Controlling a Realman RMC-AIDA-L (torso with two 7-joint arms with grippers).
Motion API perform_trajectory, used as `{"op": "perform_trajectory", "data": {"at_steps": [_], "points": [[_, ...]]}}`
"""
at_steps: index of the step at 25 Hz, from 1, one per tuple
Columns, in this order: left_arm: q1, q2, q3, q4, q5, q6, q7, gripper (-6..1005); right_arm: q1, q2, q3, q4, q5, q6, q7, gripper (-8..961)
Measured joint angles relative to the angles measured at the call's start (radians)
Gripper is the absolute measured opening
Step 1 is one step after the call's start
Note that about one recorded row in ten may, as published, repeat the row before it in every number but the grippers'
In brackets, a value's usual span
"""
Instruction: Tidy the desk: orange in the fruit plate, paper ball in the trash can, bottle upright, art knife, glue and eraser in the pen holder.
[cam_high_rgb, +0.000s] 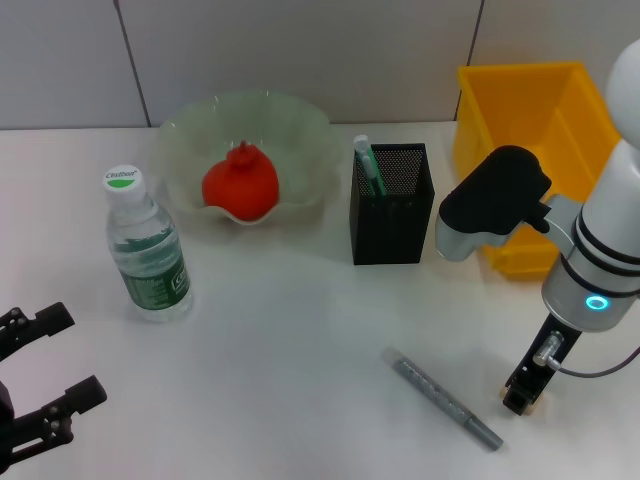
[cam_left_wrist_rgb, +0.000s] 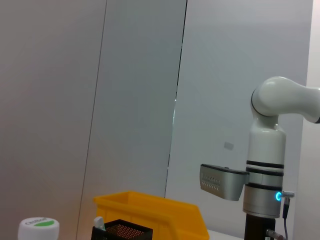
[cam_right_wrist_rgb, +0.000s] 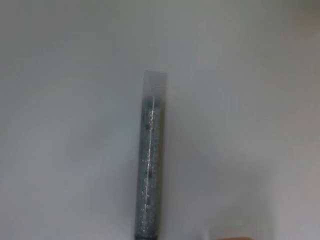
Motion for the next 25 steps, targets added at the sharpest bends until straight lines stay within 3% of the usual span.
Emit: {"op": "perform_trajectory", "data": {"at_steps": [12,16,19,21,24,25], "points": [[0.004,0.000,-0.005,0.000,0.000,0.000,0.000,849,0.004,0.002,-0.019,0.021,0.000,0.019,0.001,381],[0.003,0.000,-0.005,0.000,0.000,0.000,0.000,849,0.003,0.002,-0.020,0.014,0.006,0.015,0.003,302],[0.002,0.000,-0.005,0.000,0.000,0.000,0.000,849,-0.002,0.000,0.000,-0.046,0.014,-0.008,0.003,267],[-0.001,0.000,-0.003,0.000,0.000,0.000,0.000,849,-0.005,-0.004,0.070,-0.199,0.016,-0.070,-0.003,274],[-0.002,0.000,-0.003,0.000,0.000,0.001,0.000,849,-0.005,-0.005,0.086,-0.243,0.015,-0.079,-0.005,285],[-0.002,0.000,-0.004,0.000,0.000,0.002,0.000,849,-0.006,-0.007,0.117,-0.318,0.003,-0.076,-0.009,289]]}}
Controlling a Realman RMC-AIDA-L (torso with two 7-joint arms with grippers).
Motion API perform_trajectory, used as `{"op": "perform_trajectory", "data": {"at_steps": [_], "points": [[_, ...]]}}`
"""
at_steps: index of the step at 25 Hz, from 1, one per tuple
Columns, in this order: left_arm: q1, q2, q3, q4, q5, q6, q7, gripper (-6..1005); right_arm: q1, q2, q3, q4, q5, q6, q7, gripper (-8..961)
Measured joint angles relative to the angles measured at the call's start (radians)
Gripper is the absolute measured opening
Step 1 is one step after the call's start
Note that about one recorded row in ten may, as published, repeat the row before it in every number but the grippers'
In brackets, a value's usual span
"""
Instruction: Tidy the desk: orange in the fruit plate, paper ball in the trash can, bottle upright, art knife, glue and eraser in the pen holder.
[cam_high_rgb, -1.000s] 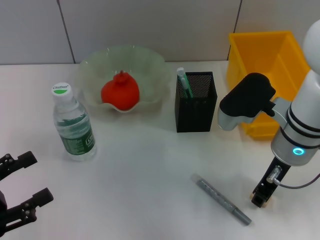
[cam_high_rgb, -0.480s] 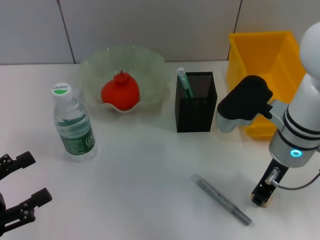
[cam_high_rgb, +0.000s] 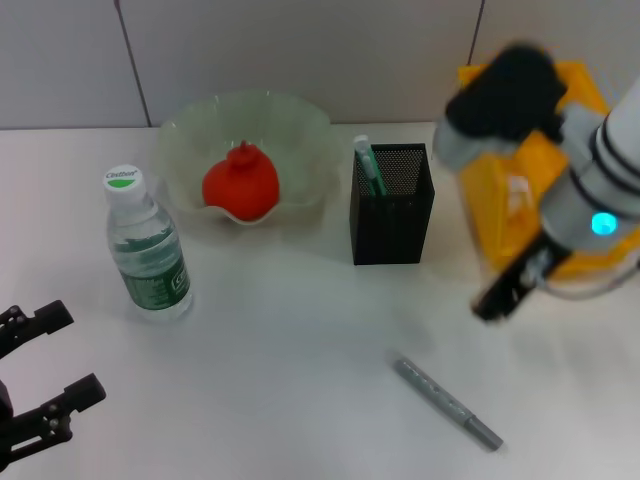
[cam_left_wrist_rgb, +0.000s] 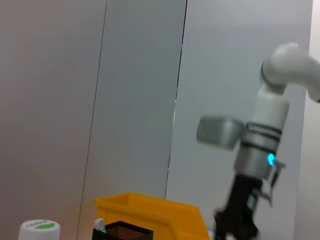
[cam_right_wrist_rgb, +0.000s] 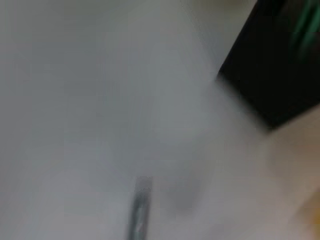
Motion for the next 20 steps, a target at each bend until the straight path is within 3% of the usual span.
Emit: {"op": "perform_trajectory", "data": {"at_steps": [3,6,7,8,10,20], "points": [[0.000,0.000,0.000,0.000,0.000,0.000,0.000,849,0.000,-0.001,0.040,-0.056,-0.010,0.035,-0.011,300],[0.000,-0.004,0.000,0.000,0.000,-0.002,0.000,849,-0.002,-0.001,0.075,-0.072,-0.010,0.153,-0.033,312],[0.000,-0.005,0.000,0.000,0.000,-0.003,0.000,849,-0.007,-0.001,0.074,-0.052,-0.007,0.256,-0.045,315],[0.000,-0.007,0.000,0.000,0.000,-0.003,0.000,849,-0.007,-0.001,0.074,-0.052,-0.007,0.256,-0.045,319],[0.000,-0.009,0.000,0.000,0.000,-0.004,0.000,849,-0.004,0.001,0.063,0.006,-0.004,0.384,-0.049,327],[-0.001,-0.012,0.000,0.000,0.000,-0.005,-0.001,849,0.024,0.003,0.028,0.158,0.076,0.532,-0.096,364]]}}
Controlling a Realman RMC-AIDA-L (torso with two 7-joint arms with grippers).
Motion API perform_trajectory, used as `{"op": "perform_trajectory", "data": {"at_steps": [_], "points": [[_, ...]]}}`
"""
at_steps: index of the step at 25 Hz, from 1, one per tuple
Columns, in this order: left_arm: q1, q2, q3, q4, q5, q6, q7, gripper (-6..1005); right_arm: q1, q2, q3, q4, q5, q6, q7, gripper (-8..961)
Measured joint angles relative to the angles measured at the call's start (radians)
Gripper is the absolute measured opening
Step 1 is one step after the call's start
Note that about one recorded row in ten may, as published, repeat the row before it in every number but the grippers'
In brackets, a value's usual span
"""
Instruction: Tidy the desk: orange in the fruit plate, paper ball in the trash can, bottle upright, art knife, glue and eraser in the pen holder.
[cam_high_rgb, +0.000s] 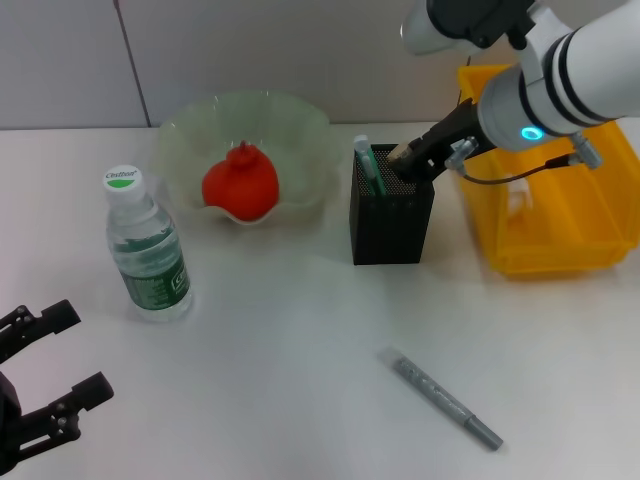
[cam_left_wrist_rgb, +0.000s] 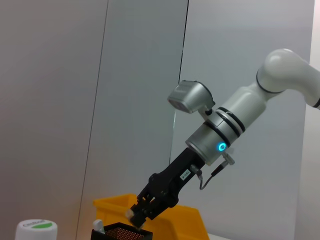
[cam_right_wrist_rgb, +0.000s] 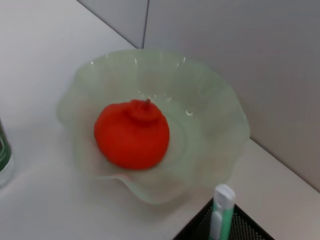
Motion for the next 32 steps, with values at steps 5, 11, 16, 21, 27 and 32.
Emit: {"op": "perform_trajectory", "data": {"at_steps": [5,11,16,21,27,32], "points": [[0.000,-0.001,0.000,0.000,0.000,0.000,0.000,849,-0.002,0.000,0.002,0.012,0.022,0.027,-0.002,383],[-0.003,-0.001,0.000,-0.001,0.000,0.001,0.001,849,-0.016,-0.001,0.008,-0.082,0.019,-0.077,0.016,456],[0.000,-0.001,0.002,-0.002,0.000,0.002,0.001,849,-0.023,-0.002,0.009,-0.187,0.015,-0.219,0.052,559],[0.000,-0.001,0.003,-0.002,0.000,0.004,0.001,849,0.025,-0.003,0.000,-0.244,-0.017,-0.488,0.110,660],[-0.002,0.001,0.004,-0.002,0.000,0.003,0.001,849,0.059,0.001,-0.070,-0.112,-0.030,-0.566,0.145,719],[-0.005,0.003,0.001,-0.002,0.000,0.003,0.000,849,0.093,0.003,-0.093,0.086,-0.003,-0.492,0.149,718]]}}
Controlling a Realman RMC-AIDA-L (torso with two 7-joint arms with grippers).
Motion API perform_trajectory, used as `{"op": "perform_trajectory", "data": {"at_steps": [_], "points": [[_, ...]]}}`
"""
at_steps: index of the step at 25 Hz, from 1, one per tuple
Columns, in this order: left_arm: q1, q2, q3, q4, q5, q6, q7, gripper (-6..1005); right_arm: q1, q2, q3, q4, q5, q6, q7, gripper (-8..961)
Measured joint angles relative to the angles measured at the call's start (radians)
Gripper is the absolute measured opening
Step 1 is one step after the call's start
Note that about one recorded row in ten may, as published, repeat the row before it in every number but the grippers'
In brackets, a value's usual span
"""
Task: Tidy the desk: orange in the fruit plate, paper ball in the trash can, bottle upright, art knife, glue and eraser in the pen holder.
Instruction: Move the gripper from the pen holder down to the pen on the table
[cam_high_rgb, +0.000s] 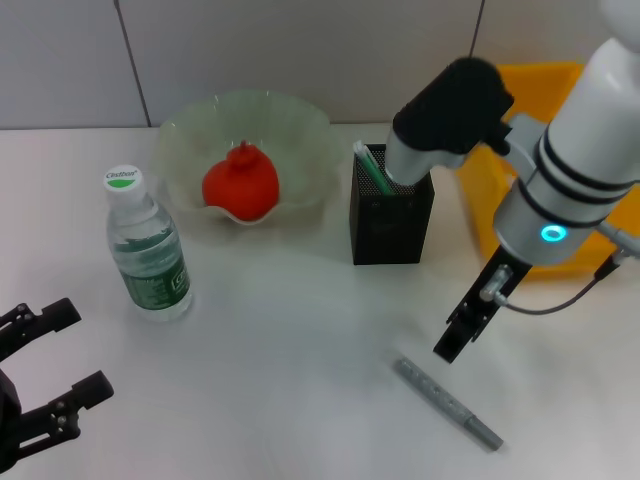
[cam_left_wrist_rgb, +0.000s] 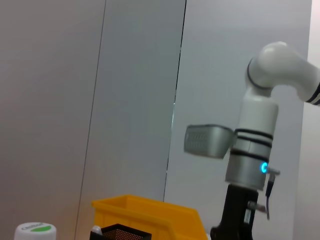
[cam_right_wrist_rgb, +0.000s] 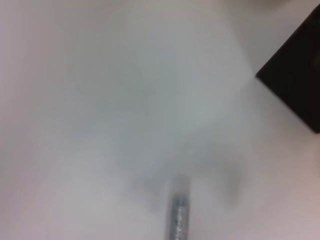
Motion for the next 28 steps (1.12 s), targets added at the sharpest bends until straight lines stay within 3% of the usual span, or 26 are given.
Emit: {"op": "perform_trajectory", "data": {"at_steps": [15,25,28], "points": [[-0.011,-0.001,0.005,0.000,0.000,-0.019,0.001,849,0.056,0.005,-0.104,0.168,0.108,0.124,0.009,716],[-0.011,-0.002,0.000,0.000,0.000,-0.022,0.000,849,0.066,0.005,-0.185,0.181,0.127,0.163,0.045,714],[-0.011,-0.002,0.004,0.000,0.000,-0.029,0.000,849,0.068,0.005,-0.182,0.194,0.127,0.164,0.055,604]]}}
